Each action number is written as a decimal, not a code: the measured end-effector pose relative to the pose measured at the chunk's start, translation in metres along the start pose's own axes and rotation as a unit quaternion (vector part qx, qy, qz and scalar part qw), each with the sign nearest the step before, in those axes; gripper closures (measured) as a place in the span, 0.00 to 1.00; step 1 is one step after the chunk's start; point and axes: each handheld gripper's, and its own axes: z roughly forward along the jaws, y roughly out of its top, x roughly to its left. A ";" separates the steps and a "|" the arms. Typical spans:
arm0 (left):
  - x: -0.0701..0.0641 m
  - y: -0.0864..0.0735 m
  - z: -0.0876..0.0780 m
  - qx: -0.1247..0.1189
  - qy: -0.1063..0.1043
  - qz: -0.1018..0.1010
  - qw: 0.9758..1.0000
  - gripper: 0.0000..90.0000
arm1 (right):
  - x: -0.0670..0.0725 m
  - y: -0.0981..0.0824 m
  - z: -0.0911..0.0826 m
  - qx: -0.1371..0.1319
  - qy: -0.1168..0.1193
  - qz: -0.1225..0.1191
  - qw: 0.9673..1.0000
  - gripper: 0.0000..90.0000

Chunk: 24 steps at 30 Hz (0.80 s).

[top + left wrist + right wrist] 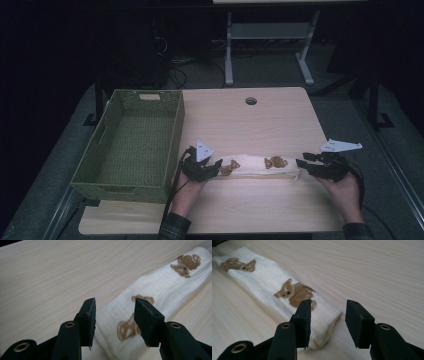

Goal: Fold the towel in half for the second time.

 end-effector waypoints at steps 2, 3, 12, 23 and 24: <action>0.002 0.005 0.005 0.002 -0.008 0.003 1.000 0.57 | -0.003 0.003 0.005 0.004 -0.004 0.004 1.000 0.60; 0.004 0.007 0.007 0.001 -0.011 0.005 1.000 0.56 | -0.004 0.004 0.008 0.005 -0.006 0.002 1.000 0.60; 0.020 0.016 0.030 0.015 -0.016 0.009 1.000 0.54 | -0.014 0.008 0.024 0.015 -0.012 0.012 1.000 0.64; 0.032 0.014 0.058 0.066 -0.019 0.001 0.998 0.99 | -0.007 0.007 0.025 0.022 -0.004 0.007 1.000 0.71; 0.032 0.013 0.060 0.073 -0.017 0.007 0.997 1.00 | -0.006 0.007 0.025 0.021 -0.004 0.005 1.000 0.71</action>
